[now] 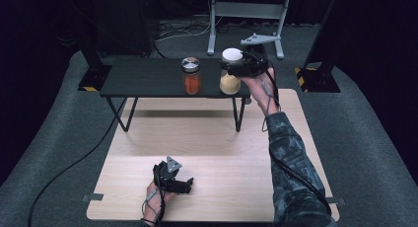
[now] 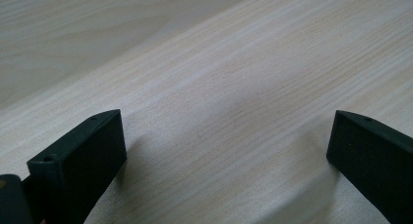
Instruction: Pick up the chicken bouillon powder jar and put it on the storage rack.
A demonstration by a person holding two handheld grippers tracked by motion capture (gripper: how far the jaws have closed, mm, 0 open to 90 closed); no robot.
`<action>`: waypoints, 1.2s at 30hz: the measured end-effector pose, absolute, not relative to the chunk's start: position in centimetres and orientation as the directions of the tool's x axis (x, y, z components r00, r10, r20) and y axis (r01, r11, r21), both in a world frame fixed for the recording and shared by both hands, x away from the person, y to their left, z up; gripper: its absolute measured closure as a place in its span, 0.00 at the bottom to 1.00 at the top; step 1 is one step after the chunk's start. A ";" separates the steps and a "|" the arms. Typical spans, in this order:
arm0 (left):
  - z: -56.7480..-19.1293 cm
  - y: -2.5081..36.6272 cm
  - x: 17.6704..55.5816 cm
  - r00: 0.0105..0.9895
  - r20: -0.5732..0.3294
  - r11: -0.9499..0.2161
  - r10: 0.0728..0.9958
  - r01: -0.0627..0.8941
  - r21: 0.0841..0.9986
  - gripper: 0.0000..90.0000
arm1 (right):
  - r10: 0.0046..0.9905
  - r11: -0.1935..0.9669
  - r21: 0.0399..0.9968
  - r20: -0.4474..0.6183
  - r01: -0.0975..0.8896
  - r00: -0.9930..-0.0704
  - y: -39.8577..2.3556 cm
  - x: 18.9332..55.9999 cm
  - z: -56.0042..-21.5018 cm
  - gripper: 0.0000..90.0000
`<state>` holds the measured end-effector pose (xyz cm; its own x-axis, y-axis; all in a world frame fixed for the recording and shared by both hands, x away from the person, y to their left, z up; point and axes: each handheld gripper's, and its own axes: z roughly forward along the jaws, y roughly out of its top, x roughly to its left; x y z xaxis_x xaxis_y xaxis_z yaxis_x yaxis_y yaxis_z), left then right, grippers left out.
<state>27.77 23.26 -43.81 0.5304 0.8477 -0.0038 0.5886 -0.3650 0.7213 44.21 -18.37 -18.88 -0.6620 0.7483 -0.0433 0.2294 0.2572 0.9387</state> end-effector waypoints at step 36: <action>-43.8 23.3 27.8 0.530 -0.003 -0.365 0.848 0.588 0.721 0.00 | 0.732 0.248 0.934 -0.008 0.255 -0.682 -16.9 46.0 -19.3 0.37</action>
